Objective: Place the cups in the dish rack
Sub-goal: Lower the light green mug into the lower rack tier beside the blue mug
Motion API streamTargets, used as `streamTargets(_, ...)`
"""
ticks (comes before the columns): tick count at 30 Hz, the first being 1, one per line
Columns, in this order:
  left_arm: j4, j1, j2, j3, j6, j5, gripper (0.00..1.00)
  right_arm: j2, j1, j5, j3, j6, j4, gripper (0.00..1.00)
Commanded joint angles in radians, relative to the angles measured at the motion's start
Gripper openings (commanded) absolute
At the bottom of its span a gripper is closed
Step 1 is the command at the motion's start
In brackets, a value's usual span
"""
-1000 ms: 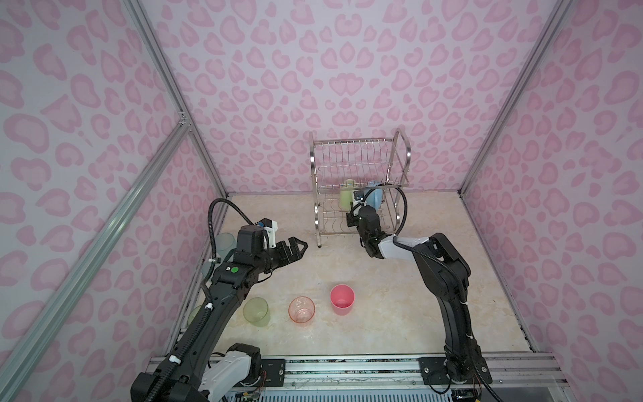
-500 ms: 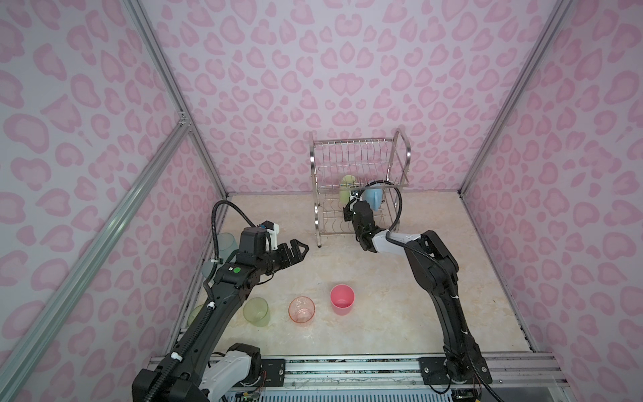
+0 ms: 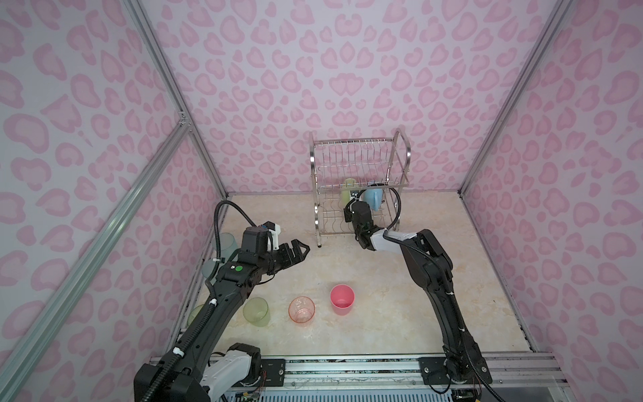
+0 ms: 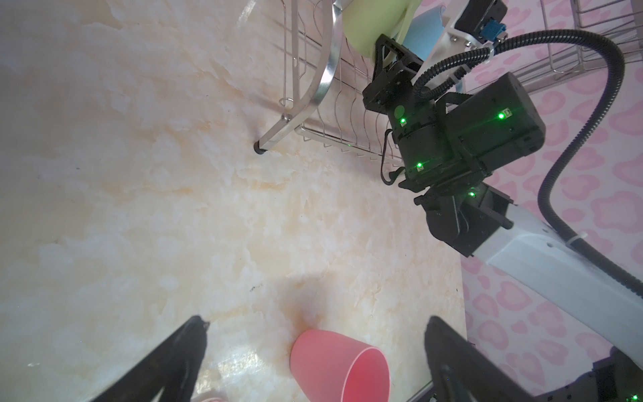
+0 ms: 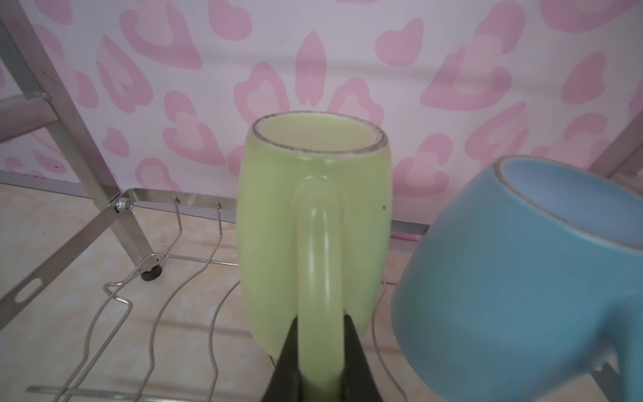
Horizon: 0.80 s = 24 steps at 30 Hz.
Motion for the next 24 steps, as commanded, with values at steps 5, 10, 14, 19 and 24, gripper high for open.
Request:
streamTargets(5, 0.024, -0.002, -0.019, -0.002, -0.012, -0.019, 0.99, 0.003, -0.003, 0.004, 0.004, 0.006, 0.067, 0.08)
streamTargets(10, 0.024, -0.002, -0.031, -0.001, -0.015, -0.024, 0.99, 0.004, -0.003, 0.002, 0.017, 0.008, 0.039, 0.11)
streamTargets(14, 0.024, -0.003, -0.038, -0.005, -0.016, -0.028, 0.99, 0.013, -0.003, 0.018, 0.044, 0.012, 0.000, 0.11)
streamTargets(19, 0.027, -0.002, -0.053, -0.016, -0.024, -0.035, 0.99, 0.007, -0.003, 0.026, 0.042, 0.012, -0.008, 0.12)
streamTargets(24, 0.028, -0.002, -0.061, -0.017, -0.024, -0.041, 0.99, 0.011, -0.010, 0.026, 0.065, 0.028, -0.060, 0.13)
